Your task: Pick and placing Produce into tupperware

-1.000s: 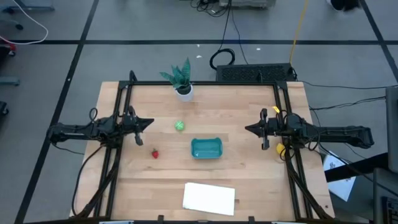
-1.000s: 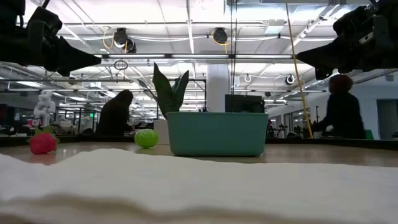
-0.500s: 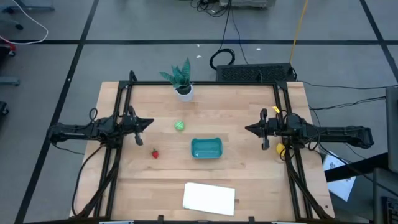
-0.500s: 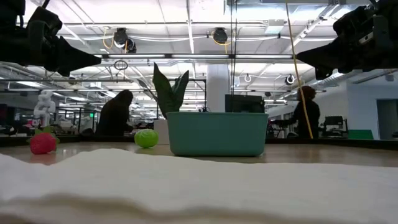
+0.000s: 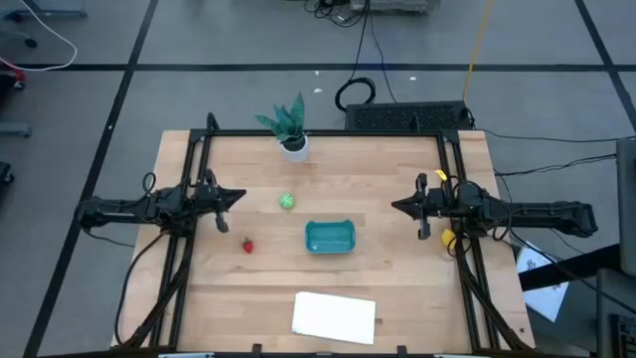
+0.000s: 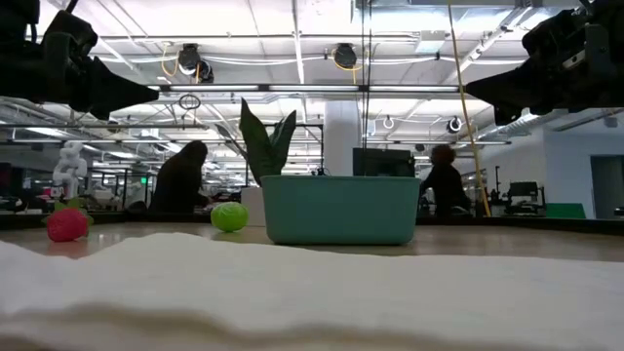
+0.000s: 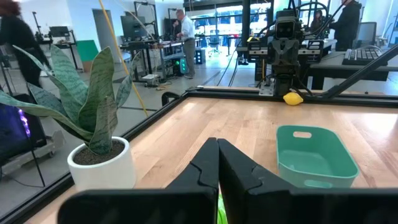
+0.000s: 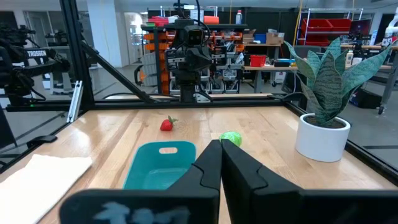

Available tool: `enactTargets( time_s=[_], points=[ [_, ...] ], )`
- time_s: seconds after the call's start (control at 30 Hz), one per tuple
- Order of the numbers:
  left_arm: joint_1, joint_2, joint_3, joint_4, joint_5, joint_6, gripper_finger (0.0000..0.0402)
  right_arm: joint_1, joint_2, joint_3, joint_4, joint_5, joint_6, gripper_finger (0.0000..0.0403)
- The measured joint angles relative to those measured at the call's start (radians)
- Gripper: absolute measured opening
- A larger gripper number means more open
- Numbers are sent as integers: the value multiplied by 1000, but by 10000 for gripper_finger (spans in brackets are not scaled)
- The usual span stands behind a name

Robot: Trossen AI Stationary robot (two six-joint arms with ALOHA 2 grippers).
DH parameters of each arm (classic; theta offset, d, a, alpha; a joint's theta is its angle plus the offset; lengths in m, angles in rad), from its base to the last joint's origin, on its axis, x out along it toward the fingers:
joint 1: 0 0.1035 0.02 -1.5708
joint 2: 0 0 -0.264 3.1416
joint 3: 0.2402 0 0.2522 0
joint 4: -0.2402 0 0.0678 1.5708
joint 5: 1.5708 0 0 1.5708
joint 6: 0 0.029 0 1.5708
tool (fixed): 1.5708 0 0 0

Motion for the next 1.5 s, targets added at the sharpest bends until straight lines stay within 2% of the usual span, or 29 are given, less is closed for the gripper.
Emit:
enactTargets(
  time_s=[1.17,1.5],
  points=[
    [0,0,0,1,0,-1,1,0,0,0,0,0,0,0],
    [0,0,0,17,1,-55,1,0,0,0,1,0,25,0]
  ],
)
